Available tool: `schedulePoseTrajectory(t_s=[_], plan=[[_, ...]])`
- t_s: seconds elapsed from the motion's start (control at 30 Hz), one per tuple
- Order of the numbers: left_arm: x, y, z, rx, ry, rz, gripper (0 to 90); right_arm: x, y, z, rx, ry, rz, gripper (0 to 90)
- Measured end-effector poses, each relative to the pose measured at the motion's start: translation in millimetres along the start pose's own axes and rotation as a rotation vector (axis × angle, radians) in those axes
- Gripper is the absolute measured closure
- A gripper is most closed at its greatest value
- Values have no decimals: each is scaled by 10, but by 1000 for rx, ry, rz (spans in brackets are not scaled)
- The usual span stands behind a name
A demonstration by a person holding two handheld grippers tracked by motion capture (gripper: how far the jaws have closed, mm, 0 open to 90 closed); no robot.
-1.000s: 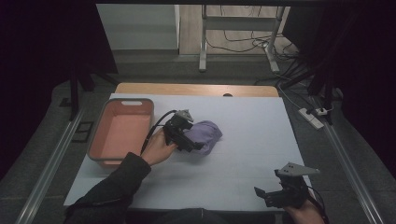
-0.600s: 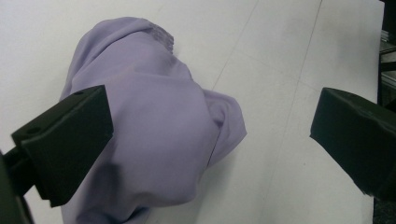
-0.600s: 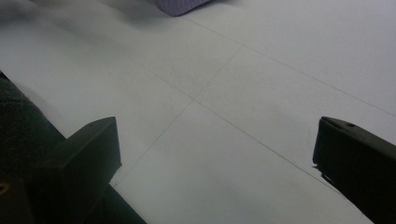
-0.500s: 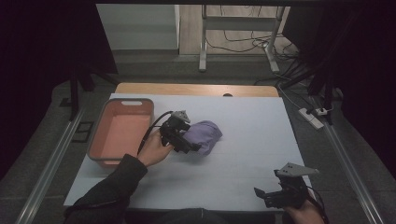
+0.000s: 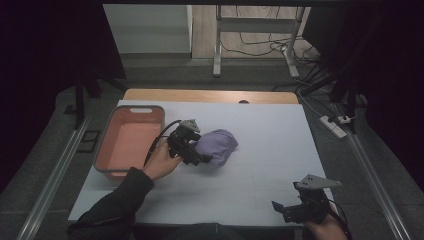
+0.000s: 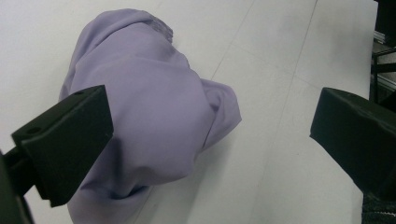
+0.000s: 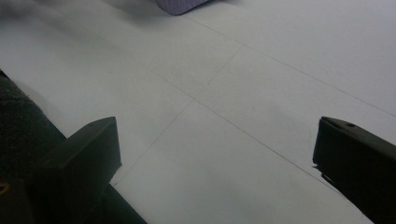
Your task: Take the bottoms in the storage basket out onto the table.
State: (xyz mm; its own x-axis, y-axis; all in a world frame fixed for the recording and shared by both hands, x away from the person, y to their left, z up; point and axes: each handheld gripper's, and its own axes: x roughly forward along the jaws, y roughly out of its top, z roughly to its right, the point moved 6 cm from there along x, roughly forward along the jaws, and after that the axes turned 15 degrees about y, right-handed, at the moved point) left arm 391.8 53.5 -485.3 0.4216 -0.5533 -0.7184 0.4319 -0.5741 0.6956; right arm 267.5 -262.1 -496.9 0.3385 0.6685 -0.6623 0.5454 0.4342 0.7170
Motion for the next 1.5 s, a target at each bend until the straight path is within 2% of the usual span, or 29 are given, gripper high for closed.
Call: schedulePoseTrajectory(t_s=[0.4, 0.53, 0.67, 1.0, 1.13, 1.5], plan=[[-69, -51, 23, -7, -5, -3, 0, -3, 0, 0, -1, -2, 0, 5], [-104, -74, 20, 4, 9, -4, 0, -2, 0, 2, 2, -3, 3, 5], [-144, -96, 22, -3, 19, 4, 0, -3, 1, 2, 2, -4, 3, 5], [-219, -132, 32, -19, -3, 29, 0, -5, 1, 10, 5, -8, 4, 5], [-241, -148, 34, -13, -3, 30, 0, -5, 0, 7, 5, -9, 3, 5], [-296, -210, 50, -31, -19, 37, 0, -9, 2, 7, 4, -5, 8, 5]])
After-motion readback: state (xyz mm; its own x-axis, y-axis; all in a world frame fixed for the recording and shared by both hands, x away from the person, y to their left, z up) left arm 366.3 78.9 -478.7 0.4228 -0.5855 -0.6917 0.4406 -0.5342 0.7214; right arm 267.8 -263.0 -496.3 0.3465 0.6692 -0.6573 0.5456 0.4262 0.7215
